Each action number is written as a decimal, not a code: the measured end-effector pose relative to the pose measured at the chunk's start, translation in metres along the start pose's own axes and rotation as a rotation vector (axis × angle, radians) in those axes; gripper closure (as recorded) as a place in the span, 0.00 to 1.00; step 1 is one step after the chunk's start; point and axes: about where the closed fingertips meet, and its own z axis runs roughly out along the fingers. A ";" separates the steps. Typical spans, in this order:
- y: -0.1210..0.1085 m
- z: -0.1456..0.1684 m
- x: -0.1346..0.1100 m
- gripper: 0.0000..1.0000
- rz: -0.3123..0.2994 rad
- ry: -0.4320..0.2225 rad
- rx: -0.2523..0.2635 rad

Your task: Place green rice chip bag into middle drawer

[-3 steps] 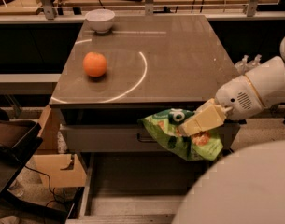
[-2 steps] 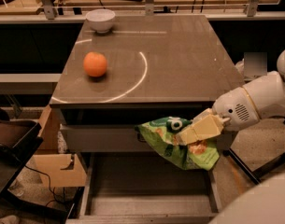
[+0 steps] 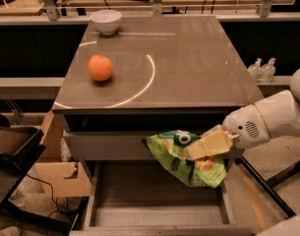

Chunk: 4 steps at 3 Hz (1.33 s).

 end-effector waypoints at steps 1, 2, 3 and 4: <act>-0.003 0.013 0.019 1.00 0.026 -0.027 -0.029; -0.013 0.027 0.043 1.00 0.055 -0.064 -0.074; -0.033 0.038 0.063 1.00 0.080 -0.098 -0.117; -0.051 0.045 0.077 1.00 0.101 -0.107 -0.100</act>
Offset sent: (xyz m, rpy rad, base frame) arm -0.0020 -0.0141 -0.1009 0.1941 0.0824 -0.0052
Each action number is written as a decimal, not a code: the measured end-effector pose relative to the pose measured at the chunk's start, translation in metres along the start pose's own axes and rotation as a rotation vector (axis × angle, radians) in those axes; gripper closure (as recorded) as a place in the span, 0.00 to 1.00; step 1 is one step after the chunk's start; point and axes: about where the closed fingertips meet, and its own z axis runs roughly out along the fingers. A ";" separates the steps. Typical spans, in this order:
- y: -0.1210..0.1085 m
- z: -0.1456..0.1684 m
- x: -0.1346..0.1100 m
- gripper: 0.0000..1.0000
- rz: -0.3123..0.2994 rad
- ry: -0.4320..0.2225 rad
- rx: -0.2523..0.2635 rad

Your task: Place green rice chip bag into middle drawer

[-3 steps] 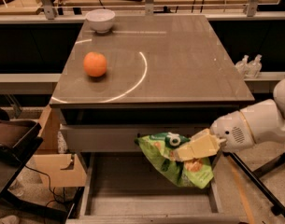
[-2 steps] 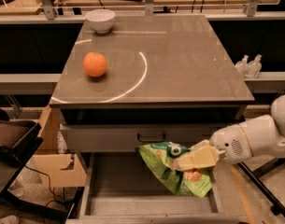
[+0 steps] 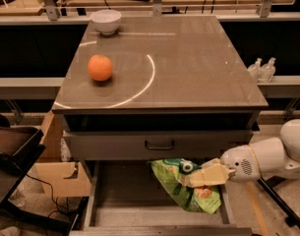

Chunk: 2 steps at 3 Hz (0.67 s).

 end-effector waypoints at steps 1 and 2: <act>-0.019 0.008 0.013 1.00 0.021 -0.007 0.063; -0.035 0.025 0.027 1.00 0.048 -0.013 0.099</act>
Offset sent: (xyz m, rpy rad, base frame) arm 0.0145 0.0495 -0.0875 -0.0930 0.0216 -0.0467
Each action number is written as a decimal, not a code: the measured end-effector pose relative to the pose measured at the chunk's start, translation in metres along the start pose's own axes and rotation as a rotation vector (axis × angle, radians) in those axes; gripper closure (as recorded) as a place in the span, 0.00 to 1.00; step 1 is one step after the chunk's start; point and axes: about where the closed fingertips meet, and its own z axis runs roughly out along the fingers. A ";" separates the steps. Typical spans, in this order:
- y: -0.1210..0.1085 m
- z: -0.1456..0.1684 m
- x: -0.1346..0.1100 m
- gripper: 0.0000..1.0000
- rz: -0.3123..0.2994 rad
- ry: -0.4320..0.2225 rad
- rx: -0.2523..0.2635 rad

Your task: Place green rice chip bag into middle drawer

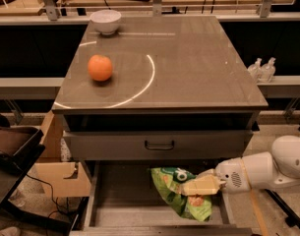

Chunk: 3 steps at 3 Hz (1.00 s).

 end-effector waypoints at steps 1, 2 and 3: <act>-0.011 0.027 0.014 1.00 0.025 0.015 0.018; -0.030 0.043 0.030 1.00 0.063 0.020 0.063; -0.045 0.047 0.034 1.00 0.075 0.009 0.098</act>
Offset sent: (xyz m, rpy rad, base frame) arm 0.0200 0.0988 -0.0853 -0.0928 0.0679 0.1236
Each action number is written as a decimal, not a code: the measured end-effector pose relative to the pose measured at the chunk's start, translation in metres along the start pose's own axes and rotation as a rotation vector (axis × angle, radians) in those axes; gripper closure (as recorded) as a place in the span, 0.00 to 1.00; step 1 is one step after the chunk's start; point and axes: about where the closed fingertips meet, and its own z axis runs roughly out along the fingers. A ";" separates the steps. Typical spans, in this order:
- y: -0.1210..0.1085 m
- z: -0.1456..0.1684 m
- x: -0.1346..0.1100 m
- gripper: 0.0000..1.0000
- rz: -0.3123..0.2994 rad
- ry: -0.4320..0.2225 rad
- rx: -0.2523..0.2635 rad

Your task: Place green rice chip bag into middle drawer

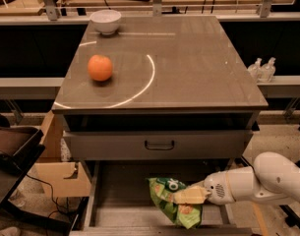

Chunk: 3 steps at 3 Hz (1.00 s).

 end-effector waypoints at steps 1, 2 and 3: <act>-0.013 0.000 -0.013 1.00 -0.015 -0.031 0.026; -0.023 0.001 -0.018 1.00 -0.017 -0.058 0.030; -0.029 -0.014 -0.008 0.82 0.006 -0.085 0.051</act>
Offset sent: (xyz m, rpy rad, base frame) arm 0.0851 0.1369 -0.0159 0.0287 -0.0730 0.2887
